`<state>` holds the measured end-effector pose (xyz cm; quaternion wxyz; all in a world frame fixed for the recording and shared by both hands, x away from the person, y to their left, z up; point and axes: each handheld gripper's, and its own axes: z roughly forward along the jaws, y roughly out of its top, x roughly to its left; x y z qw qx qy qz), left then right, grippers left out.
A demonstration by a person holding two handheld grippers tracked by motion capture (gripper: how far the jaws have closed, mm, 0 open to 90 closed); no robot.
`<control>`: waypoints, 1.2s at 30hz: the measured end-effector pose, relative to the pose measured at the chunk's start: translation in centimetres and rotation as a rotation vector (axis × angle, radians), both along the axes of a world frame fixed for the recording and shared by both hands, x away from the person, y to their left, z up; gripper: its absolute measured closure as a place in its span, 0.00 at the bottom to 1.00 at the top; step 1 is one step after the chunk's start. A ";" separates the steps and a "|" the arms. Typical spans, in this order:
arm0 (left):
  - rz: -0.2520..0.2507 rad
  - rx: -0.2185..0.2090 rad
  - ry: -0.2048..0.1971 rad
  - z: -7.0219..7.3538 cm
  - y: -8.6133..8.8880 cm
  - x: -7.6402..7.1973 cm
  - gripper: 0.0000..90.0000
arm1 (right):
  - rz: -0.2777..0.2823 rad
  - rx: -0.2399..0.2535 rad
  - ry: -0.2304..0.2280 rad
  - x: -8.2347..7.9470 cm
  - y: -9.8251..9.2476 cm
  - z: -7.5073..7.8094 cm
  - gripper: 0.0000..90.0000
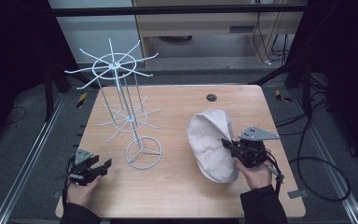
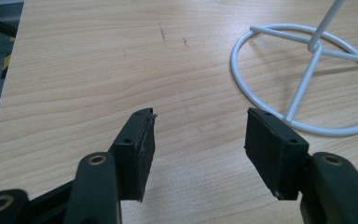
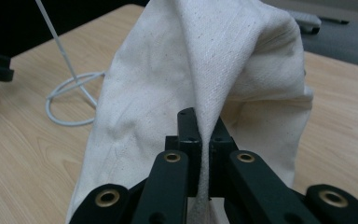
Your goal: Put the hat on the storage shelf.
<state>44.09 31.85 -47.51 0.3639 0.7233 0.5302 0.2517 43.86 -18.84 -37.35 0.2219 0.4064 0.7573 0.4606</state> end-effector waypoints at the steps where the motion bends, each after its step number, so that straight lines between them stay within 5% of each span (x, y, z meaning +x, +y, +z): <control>1: 0.000 0.000 -0.001 0.0 0.0 0.0 0.47 | 0.001 0.010 -0.013 -0.1 -0.1 0.2 0.98; 15: 0.003 -0.003 -0.004 0.0 -0.1 0.0 0.47 | 0.002 0.096 -0.172 -1.4 -0.6 2.6 0.98; 36: 0.014 -0.006 -0.010 0.1 0.1 0.0 0.46 | 0.055 0.192 -0.370 -2.2 1.6 8.2 0.98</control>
